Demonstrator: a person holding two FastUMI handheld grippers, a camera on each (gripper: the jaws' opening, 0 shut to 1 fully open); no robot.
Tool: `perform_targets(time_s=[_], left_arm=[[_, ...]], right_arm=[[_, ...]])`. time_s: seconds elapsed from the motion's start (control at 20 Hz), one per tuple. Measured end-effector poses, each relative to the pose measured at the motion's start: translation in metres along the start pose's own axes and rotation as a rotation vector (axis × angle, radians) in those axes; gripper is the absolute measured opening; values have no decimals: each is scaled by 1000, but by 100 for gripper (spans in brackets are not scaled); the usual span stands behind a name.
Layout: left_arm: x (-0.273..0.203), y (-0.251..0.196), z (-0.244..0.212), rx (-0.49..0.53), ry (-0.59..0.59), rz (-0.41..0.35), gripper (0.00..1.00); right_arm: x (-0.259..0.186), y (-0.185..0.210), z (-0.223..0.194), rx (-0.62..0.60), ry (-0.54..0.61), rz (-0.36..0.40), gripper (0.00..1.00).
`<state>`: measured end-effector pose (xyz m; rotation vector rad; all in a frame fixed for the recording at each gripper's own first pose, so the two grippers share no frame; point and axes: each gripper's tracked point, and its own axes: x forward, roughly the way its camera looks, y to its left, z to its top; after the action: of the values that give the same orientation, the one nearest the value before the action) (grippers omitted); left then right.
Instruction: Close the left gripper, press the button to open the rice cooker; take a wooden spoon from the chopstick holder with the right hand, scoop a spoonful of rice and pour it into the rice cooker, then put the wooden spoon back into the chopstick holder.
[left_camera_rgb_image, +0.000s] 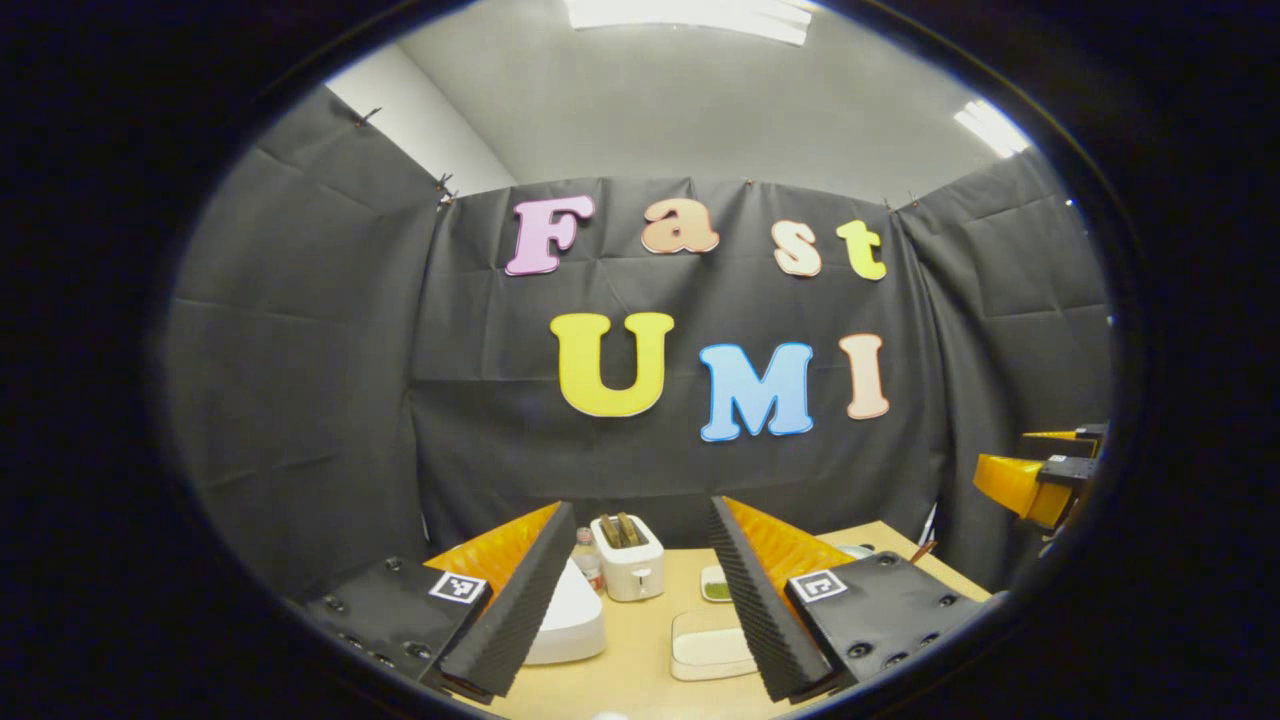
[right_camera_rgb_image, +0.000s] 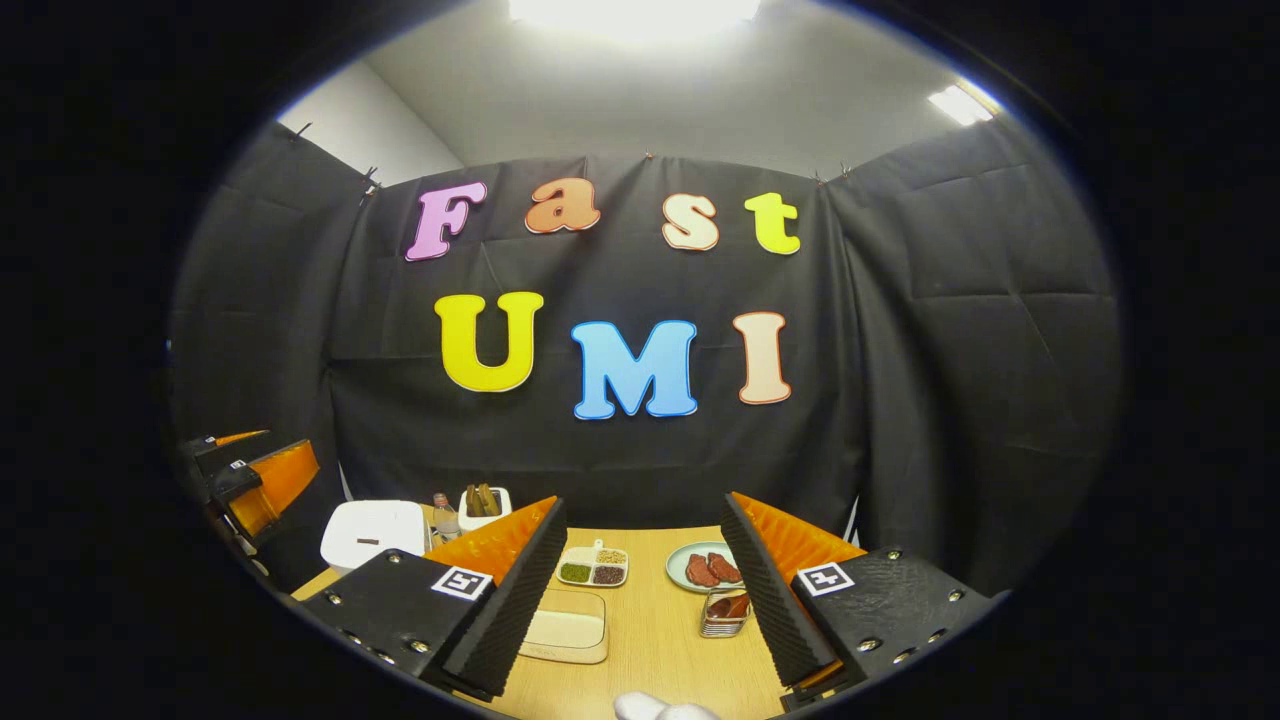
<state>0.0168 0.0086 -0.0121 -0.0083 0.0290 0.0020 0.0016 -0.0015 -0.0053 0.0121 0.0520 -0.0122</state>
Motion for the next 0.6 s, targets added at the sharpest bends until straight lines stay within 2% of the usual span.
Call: perform_targets(time_s=[0.1,0.2,0.25,0.35,0.6], left_arm=[[1,4,0,-19,-8,7,52],[4,24,-3,-19,-2,77,23],[8,25,-7,-17,14,80,9],[16,18,-12,-31,36,47,9],[61,58,-39,-50,111,102,8]], right_arm=[[1,1,1,13,1,6,95],[3,-1,-1,18,6,3,95],[6,-2,-1,15,8,0,95],[11,-3,-4,4,16,-5,95],[20,-2,-15,-5,56,-8,95]])
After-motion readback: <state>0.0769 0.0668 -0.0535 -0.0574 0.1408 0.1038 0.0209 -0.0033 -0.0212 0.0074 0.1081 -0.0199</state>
